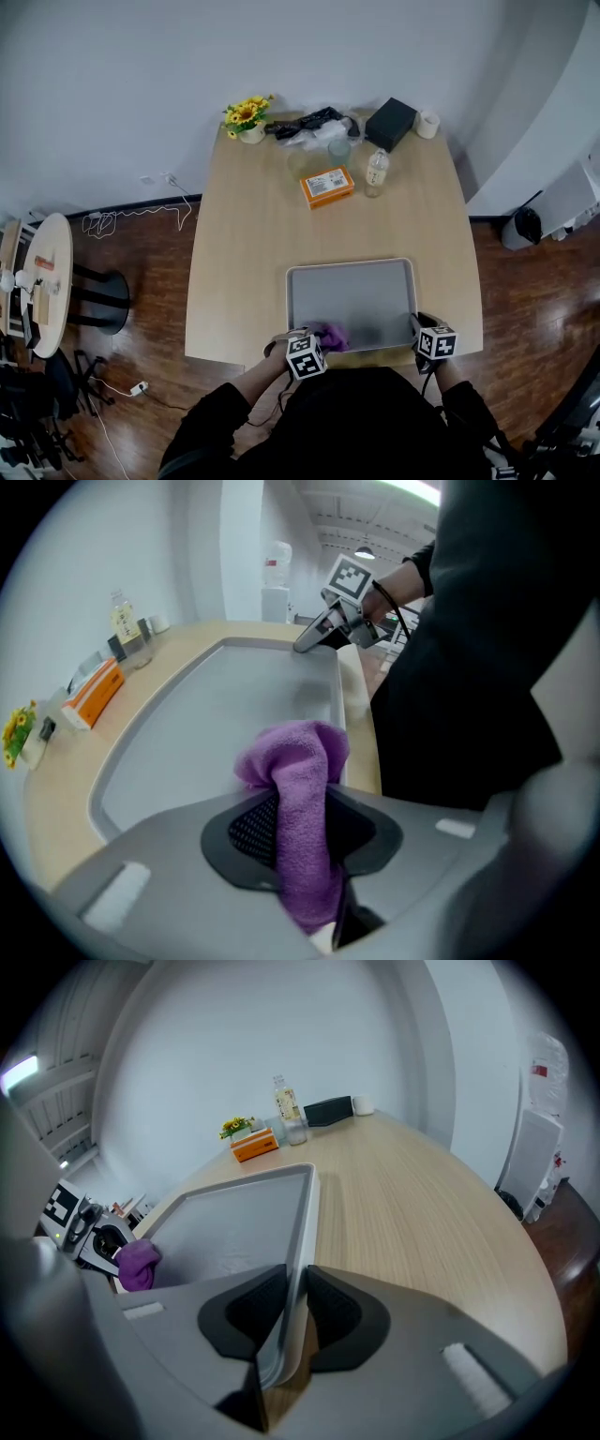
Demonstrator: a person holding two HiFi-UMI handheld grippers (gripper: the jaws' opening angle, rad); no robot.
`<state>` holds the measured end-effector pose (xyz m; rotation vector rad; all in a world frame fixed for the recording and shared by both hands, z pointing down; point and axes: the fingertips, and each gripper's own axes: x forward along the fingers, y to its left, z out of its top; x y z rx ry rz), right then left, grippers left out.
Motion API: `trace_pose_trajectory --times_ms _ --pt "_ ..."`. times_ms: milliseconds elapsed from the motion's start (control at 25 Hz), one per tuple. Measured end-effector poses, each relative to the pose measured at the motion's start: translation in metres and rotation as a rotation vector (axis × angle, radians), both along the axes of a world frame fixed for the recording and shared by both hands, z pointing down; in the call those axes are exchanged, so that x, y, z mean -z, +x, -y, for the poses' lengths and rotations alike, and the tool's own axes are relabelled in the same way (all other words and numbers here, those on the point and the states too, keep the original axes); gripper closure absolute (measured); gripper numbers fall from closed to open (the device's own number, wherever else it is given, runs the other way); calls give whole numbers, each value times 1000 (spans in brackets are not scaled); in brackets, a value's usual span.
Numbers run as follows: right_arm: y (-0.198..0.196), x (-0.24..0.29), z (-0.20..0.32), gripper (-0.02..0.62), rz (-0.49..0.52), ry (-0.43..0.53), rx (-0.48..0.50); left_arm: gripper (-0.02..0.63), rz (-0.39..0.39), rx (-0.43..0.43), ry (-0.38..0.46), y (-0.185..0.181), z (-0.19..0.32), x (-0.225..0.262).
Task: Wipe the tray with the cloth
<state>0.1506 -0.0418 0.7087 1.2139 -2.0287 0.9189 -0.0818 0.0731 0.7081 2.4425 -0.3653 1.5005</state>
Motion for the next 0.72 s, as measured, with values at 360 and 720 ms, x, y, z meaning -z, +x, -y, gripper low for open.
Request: trace_pose_trajectory --times_ms 360,720 --pt "-3 -3 -4 522 34 11 40 514 -65 -222 -28 182 45 4" --pt "0 1 0 518 71 25 49 512 90 -338 126 191 157 3"
